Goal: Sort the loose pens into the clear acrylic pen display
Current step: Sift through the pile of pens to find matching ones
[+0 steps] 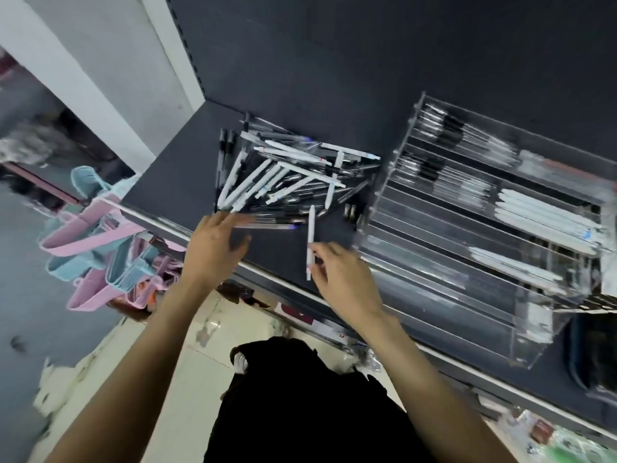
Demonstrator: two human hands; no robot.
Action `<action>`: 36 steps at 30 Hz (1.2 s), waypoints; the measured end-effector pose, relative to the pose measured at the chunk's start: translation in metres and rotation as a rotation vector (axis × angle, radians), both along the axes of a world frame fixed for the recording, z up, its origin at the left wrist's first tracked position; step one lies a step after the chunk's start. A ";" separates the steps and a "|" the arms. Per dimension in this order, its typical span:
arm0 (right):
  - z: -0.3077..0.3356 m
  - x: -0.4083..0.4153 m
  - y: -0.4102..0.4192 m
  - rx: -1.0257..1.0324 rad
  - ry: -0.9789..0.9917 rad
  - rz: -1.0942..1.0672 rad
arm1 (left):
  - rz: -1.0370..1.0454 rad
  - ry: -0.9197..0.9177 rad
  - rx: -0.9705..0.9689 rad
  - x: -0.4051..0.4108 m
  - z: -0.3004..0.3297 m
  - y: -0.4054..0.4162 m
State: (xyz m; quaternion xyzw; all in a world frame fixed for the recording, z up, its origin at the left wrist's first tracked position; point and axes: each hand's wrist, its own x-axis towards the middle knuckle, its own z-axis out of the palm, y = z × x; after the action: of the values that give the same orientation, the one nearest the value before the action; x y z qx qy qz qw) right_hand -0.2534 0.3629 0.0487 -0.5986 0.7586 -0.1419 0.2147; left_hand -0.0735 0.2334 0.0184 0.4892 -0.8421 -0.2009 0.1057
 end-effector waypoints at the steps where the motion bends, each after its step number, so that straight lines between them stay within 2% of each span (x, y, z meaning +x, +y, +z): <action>1: -0.005 0.005 -0.013 0.054 0.036 -0.027 | -0.018 -0.039 0.006 0.004 -0.002 -0.013; 6: -0.024 0.021 -0.056 0.230 0.173 -0.215 | -0.221 -0.142 0.032 -0.012 -0.009 -0.041; 10: -0.034 0.028 -0.069 0.270 0.141 -0.300 | -0.340 -0.239 0.028 -0.026 -0.021 -0.044; 20: -0.043 0.024 -0.064 0.106 -0.121 -0.583 | -0.486 -0.512 -0.107 -0.055 -0.024 -0.056; 27: -0.037 0.017 -0.054 -0.015 -0.253 -0.610 | -0.545 -0.537 -0.064 -0.064 -0.025 -0.053; 29: -0.036 0.015 -0.050 -0.061 -0.331 -0.608 | -0.458 -0.358 0.099 -0.062 -0.017 -0.056; 31: -0.031 0.012 -0.045 -0.124 -0.450 -0.617 | -0.297 0.042 0.433 -0.059 -0.003 -0.053; 33: -0.019 0.010 -0.041 -0.194 -0.671 -0.652 | -0.146 0.464 0.807 -0.058 0.020 -0.040; 34: -0.012 0.010 -0.038 -0.227 -0.797 -0.658 | -0.098 0.605 0.948 -0.058 0.029 -0.032; 36: 0.003 0.008 -0.034 -0.277 -0.978 -0.633 | -0.050 0.761 1.114 -0.059 0.038 -0.017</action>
State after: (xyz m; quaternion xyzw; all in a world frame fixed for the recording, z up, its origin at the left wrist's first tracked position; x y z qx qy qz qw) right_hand -0.2455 0.3293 0.0515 -0.2310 0.6878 -0.5555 0.4062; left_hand -0.1329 0.2165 0.0566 0.3463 -0.5279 -0.7658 0.1225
